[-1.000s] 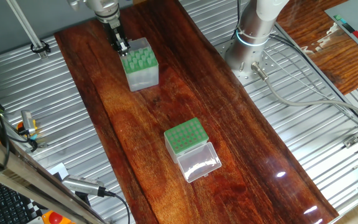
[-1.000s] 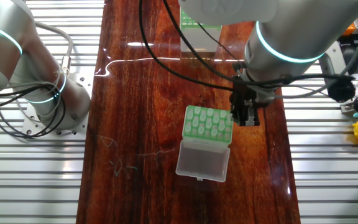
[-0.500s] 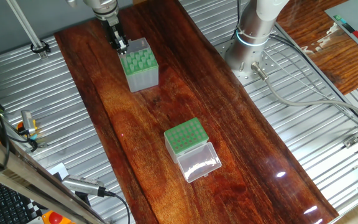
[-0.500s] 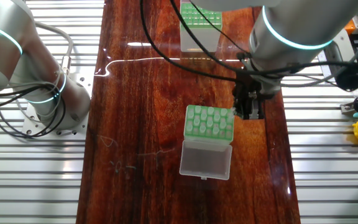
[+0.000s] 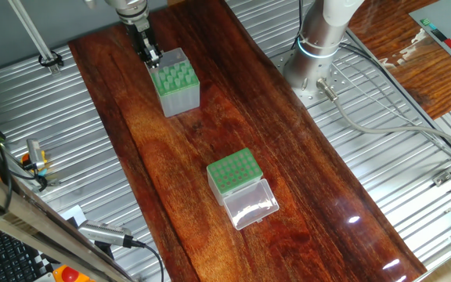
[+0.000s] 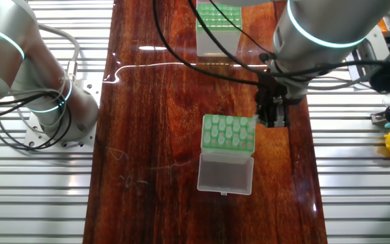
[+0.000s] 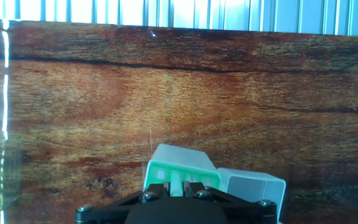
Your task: Transfer all large pipette tips from one holder to another
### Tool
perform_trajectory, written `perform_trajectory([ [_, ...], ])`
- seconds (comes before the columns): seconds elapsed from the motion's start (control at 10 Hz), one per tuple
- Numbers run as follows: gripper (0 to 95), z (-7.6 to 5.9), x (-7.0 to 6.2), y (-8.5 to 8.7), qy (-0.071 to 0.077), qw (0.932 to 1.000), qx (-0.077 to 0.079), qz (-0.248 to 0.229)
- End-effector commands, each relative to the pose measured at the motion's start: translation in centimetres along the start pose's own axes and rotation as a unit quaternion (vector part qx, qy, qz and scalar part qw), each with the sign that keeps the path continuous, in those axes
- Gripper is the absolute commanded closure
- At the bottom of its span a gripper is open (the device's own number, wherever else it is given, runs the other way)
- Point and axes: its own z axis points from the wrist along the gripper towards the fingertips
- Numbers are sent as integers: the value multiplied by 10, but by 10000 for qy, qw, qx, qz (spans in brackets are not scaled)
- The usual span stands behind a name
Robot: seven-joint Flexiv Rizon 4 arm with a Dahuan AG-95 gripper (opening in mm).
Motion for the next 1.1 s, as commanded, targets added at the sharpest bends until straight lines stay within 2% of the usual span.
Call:
perform_trajectory([
  [0.1, 950, -4, -1, 2, 12, 10000, -6, -21],
  [0.5, 950, -16, -1, 6, 13, 10000, -9, -38],
  [1.1, 950, -33, 7, 10, 13, 10000, -1, -56],
])
